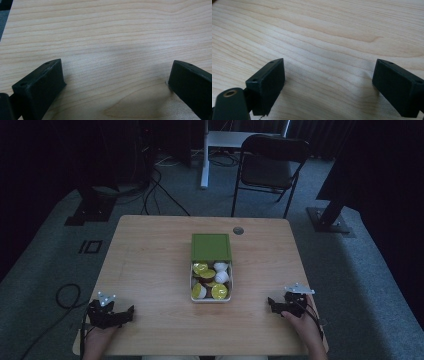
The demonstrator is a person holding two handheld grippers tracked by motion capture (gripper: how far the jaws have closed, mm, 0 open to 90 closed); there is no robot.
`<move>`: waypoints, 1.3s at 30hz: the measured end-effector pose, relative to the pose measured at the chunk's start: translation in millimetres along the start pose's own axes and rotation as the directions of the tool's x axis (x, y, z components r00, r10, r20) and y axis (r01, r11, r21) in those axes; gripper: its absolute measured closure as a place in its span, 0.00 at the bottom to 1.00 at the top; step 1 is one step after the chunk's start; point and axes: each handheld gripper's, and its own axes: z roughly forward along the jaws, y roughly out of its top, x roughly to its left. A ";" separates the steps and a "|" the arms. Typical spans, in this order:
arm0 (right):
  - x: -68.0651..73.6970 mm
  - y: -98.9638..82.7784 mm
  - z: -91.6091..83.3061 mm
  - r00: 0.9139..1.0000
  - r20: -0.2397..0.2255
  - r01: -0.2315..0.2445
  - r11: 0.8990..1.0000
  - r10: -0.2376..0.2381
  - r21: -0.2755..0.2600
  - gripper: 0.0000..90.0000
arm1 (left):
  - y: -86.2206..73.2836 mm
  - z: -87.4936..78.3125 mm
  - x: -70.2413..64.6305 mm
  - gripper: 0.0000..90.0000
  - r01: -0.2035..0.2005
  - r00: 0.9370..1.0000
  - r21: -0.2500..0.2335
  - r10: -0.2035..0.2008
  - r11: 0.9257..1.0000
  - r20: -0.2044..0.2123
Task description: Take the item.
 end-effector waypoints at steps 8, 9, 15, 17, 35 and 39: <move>-0.1 0.0 0.1 1.000 -0.001 -0.001 1.000 0.001 0.000 0.12 | 0.0 0.0 -0.1 0.00 0.001 1.000 -0.001 -0.001 1.000 0.000; -0.1 0.0 0.1 1.000 -0.001 -0.001 1.000 0.001 0.000 0.12 | 0.0 0.0 -0.1 0.00 0.001 1.000 -0.001 -0.001 1.000 0.000; -0.3 0.0 0.2 1.000 -0.005 0.003 1.000 -0.003 -0.001 0.12 | 0.0 0.0 0.0 0.00 0.000 1.000 0.000 0.000 1.000 0.000; -0.2 0.0 0.2 1.000 -0.006 0.004 1.000 -0.004 -0.001 0.12 | 0.0 0.0 0.0 0.00 0.000 1.000 0.000 0.000 1.000 0.000; -0.5 4.0 -3.7 1.000 -0.014 -0.013 1.000 0.013 -0.019 0.12 | 0.0 0.0 0.0 0.00 0.000 1.000 0.000 0.000 1.000 0.000; -0.1 9.3 -8.2 1.000 -0.024 -0.020 0.999 0.019 -0.035 0.12 | 0.0 0.0 0.0 0.00 0.000 1.000 0.000 0.000 1.000 0.000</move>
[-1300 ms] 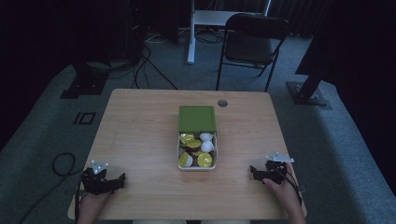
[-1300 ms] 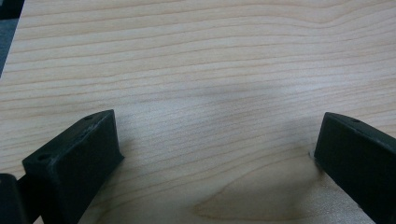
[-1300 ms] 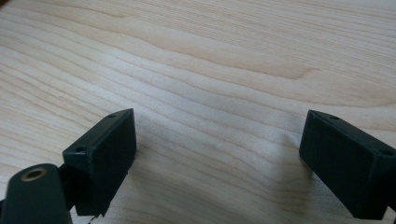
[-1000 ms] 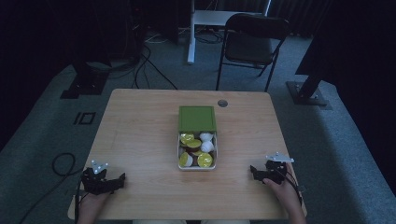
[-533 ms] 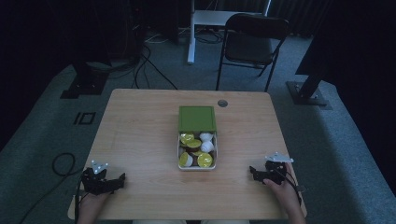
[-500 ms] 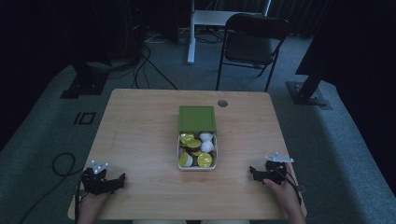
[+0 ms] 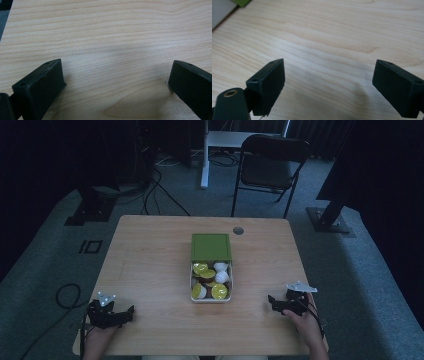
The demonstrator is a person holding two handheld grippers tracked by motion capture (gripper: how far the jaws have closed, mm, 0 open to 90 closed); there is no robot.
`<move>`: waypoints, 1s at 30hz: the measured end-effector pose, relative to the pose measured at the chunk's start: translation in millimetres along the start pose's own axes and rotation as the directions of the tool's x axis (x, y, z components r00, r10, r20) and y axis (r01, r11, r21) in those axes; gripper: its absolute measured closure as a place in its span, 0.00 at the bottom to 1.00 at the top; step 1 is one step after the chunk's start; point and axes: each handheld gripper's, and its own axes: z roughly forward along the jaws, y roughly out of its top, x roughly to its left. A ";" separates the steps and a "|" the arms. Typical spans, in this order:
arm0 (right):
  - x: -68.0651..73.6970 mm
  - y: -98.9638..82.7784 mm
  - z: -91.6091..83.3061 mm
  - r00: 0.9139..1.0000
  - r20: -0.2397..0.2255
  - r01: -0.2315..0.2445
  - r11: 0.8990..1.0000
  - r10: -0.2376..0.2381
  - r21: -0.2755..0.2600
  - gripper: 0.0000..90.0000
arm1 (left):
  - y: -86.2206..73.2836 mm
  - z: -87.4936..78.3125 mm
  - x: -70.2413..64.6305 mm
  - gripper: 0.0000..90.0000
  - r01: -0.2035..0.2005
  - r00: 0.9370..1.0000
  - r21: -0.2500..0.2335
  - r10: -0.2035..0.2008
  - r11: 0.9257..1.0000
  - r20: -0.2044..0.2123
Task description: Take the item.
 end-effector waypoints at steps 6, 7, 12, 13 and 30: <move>1.3 8.9 -6.8 1.000 -0.004 0.006 1.000 -0.007 -0.020 0.12 | 0.0 0.0 0.0 0.00 0.000 1.000 0.000 0.000 1.000 0.000; 1.6 9.8 -7.3 1.000 -0.004 0.007 1.000 -0.007 -0.023 0.12 | 0.0 0.0 0.0 0.00 0.000 1.000 0.000 0.000 1.000 0.000; 3.7 14.8 -9.5 1.000 -0.019 0.005 0.999 -0.006 -0.033 0.12 | 0.0 0.0 0.0 0.00 0.000 1.000 0.000 0.000 1.000 0.000; 4.1 15.5 -9.8 1.000 -0.019 0.007 0.999 -0.008 -0.035 0.12 | 0.0 0.0 0.0 0.00 0.000 1.000 0.000 0.000 1.000 0.000; 20.3 40.4 -25.0 0.998 -0.050 0.033 0.995 -0.038 -0.097 0.12 | 0.0 0.0 0.0 0.00 0.000 1.000 0.000 0.000 1.000 0.000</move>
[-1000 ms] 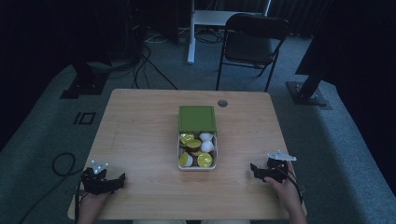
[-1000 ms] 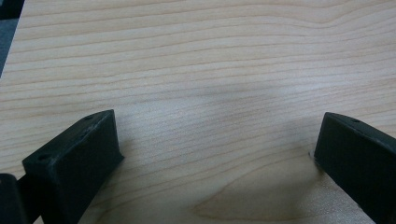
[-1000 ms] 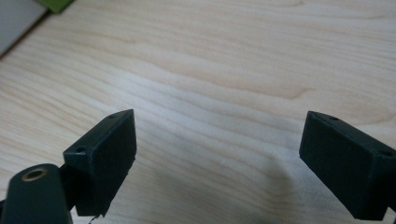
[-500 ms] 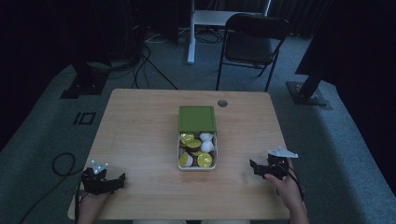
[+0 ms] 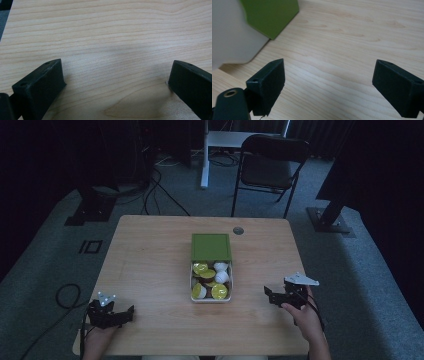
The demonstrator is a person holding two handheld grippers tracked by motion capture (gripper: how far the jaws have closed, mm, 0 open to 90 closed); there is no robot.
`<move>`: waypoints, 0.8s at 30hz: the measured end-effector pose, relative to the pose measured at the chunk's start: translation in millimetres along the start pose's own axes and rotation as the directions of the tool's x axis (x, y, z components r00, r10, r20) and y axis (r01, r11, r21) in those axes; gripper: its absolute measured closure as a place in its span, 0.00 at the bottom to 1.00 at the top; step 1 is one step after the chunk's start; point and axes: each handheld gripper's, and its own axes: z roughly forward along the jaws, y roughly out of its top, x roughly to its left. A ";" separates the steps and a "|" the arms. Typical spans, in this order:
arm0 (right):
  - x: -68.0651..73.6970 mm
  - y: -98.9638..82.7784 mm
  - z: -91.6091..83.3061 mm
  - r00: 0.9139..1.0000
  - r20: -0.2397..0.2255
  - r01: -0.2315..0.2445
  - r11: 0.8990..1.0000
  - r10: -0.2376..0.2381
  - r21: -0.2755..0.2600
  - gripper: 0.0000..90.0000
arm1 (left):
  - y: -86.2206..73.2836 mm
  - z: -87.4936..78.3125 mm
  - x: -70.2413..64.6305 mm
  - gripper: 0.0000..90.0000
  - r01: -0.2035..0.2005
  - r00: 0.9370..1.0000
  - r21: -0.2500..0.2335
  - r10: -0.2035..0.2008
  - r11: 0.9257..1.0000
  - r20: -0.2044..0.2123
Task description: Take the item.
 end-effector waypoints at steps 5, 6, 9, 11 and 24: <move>4.8 8.0 -2.4 1.000 -0.014 0.004 1.000 -0.004 -0.020 0.13 | 0.0 0.1 -0.1 0.00 0.002 1.000 -0.001 -0.002 1.000 0.000; 5.9 9.6 -3.0 1.000 -0.015 0.001 1.000 -0.002 -0.024 0.13 | 0.0 0.1 -0.1 0.00 0.002 1.000 -0.001 -0.002 1.000 0.000; 9.5 13.8 -4.6 1.000 -0.009 0.005 0.999 -0.005 -0.033 0.13 | 0.0 0.1 -0.1 0.00 0.002 1.000 -0.002 -0.002 1.000 0.000; 12.5 16.4 -5.6 1.000 -0.019 0.009 0.999 -0.010 -0.046 0.13 | 0.0 0.1 -0.1 0.00 0.002 1.000 -0.001 -0.002 1.000 0.000; 32.9 31.6 -5.6 0.997 -0.073 0.022 0.996 -0.028 -0.084 0.13 | 0.0 0.1 -0.1 0.00 0.002 1.000 -0.002 -0.002 1.000 0.000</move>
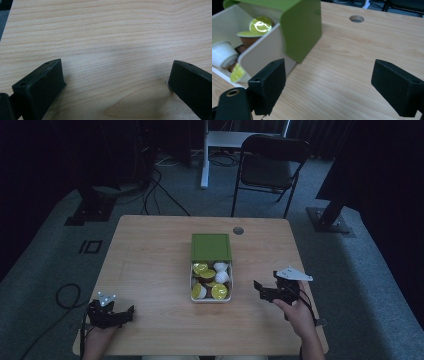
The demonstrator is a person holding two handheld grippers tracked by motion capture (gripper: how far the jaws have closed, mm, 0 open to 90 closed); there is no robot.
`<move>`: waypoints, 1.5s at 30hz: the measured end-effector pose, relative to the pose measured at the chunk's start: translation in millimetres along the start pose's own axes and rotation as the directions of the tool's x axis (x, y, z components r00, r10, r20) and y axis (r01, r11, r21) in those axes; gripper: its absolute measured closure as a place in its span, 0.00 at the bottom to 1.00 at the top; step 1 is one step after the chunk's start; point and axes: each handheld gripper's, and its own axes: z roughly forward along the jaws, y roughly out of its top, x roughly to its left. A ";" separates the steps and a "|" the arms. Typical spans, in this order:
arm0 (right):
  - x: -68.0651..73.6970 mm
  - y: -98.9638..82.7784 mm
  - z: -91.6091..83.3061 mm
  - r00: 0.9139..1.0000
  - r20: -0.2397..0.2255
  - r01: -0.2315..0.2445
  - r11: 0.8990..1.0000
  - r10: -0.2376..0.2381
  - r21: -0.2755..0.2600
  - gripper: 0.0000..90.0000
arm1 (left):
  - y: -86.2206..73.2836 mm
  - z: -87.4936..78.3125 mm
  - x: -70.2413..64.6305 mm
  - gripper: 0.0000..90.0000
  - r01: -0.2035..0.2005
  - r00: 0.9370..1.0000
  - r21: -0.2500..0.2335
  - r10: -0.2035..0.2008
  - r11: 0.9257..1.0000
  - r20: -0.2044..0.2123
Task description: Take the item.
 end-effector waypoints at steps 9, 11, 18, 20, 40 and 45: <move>17.3 16.7 3.8 0.999 -0.037 0.019 0.999 -0.021 -0.030 0.13 | 0.0 0.0 0.0 0.00 0.000 1.000 0.000 0.000 1.000 0.000; 20.4 19.8 4.6 0.999 -0.044 0.023 0.999 -0.025 -0.033 0.13 | 0.0 0.0 0.0 0.00 0.000 1.000 0.000 0.000 1.000 0.000; 29.5 24.1 8.4 0.997 -0.069 0.027 0.999 -0.029 -0.037 0.13 | 0.0 0.0 0.0 0.00 0.000 1.000 0.000 0.000 1.000 0.000; 34.5 25.8 10.1 0.996 -0.082 0.031 0.999 -0.035 -0.041 0.13 | 0.0 0.0 0.0 0.00 0.000 1.000 0.000 0.000 1.000 0.000; 70.6 39.9 26.1 0.984 -0.164 0.067 0.996 -0.075 -0.056 0.14 | 0.0 0.0 -0.1 0.00 0.001 1.000 -0.001 -0.001 1.000 0.000; 80.9 38.5 32.0 0.979 -0.186 0.079 0.995 -0.087 -0.053 0.14 | 0.0 0.1 -0.1 0.00 0.001 1.000 -0.001 -0.001 1.000 0.000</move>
